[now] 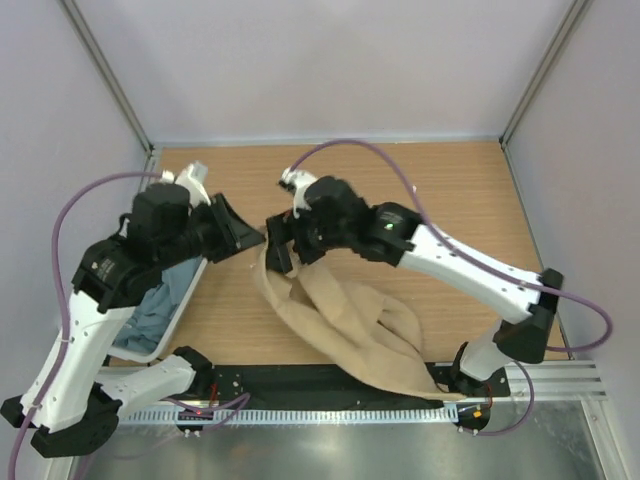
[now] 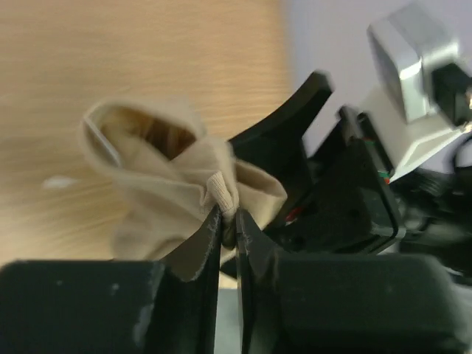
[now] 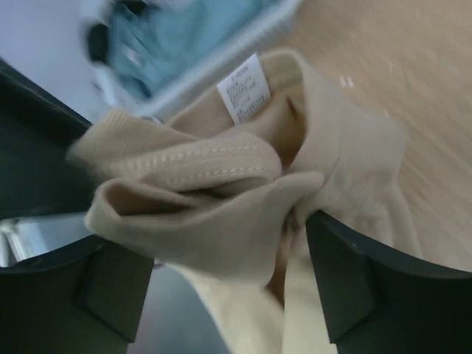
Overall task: Fold and stack the t-shirts
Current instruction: Move the tshirt to the center of the board, then flatten the tshirt out
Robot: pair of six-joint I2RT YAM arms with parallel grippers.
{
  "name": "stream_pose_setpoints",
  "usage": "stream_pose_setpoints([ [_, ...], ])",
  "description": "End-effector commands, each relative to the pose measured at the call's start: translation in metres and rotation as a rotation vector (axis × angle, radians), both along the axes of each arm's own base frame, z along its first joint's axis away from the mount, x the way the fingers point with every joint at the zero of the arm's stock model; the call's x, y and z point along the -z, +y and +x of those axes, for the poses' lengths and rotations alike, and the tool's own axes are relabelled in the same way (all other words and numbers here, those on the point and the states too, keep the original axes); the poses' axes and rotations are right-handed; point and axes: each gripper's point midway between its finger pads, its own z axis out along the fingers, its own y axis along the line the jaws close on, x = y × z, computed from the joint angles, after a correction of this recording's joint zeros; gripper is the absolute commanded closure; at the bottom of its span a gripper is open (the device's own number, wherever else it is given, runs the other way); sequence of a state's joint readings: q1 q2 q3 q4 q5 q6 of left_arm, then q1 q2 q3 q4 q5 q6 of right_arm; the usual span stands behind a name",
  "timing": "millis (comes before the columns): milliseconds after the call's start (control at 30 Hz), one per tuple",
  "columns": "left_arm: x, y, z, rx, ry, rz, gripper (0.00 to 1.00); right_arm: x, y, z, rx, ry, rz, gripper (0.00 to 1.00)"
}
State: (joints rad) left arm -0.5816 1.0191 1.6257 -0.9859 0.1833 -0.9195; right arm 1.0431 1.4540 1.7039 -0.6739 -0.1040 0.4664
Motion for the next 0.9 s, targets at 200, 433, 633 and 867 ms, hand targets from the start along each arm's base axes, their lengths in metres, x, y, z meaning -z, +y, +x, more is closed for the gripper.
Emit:
stream_pose_setpoints([
  [200,0.158,0.132,-0.033,-0.317,0.223,0.651,0.23,0.136,-0.104,0.021,0.277,0.372,-0.233,0.02],
  [433,0.234,0.043,-0.031,-0.001,0.412,0.467,0.23,0.24,-0.141,0.018,0.431,0.565,-0.382,0.18],
  [633,0.283,0.026,0.009,0.035,0.387,0.624,0.23,0.284,-0.145,0.016,0.47,0.598,-0.393,0.34],
  [867,0.323,0.016,0.031,0.035,0.44,0.693,0.28,0.312,-0.142,0.005,0.449,0.644,-0.364,0.54],
])
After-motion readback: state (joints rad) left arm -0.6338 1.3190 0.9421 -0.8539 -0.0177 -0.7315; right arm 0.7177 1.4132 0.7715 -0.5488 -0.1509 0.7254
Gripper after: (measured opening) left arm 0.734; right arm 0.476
